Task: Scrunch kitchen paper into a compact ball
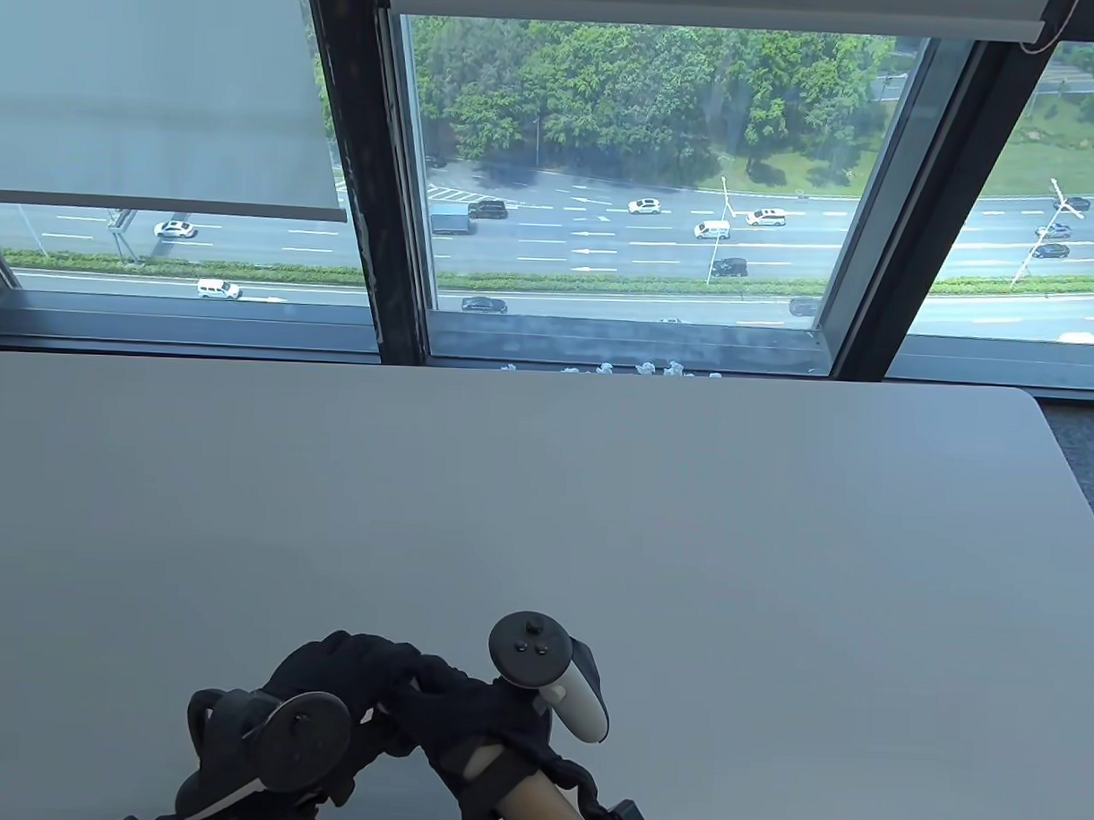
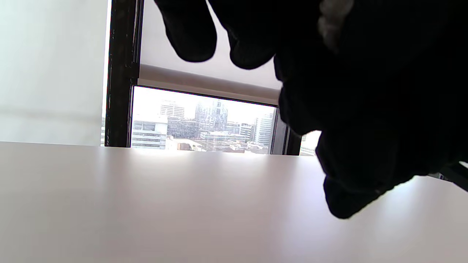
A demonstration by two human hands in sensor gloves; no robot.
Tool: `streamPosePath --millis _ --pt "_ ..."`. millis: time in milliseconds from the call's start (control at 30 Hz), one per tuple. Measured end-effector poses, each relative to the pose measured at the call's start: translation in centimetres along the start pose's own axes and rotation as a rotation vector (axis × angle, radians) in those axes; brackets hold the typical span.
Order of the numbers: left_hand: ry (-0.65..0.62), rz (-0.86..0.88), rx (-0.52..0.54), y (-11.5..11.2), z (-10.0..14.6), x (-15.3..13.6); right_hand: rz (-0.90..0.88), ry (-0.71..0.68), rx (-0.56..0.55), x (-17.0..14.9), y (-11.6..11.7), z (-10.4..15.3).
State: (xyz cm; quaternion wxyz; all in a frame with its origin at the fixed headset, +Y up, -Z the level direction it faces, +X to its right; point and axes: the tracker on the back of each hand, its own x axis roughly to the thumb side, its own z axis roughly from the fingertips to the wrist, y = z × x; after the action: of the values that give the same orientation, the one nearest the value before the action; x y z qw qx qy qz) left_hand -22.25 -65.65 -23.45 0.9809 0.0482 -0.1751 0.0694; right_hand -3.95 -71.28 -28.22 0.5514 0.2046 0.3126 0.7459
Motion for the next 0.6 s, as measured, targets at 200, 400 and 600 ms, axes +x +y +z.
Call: streamPosePath --millis 200,400,600 --pt "-0.017 0.015 0.011 0.2 0.2 0.4 -0.010 -0.040 0.056 0.3 0.0 -0.1" --pt "0.017 0.037 0.087 1.5 0.5 -0.3 0.011 -0.005 0.065 -0.1 0.4 -0.3" --pt "0.016 0.038 0.045 1.2 0.1 -0.5 0.042 -0.012 0.079 -0.1 0.5 -0.4"
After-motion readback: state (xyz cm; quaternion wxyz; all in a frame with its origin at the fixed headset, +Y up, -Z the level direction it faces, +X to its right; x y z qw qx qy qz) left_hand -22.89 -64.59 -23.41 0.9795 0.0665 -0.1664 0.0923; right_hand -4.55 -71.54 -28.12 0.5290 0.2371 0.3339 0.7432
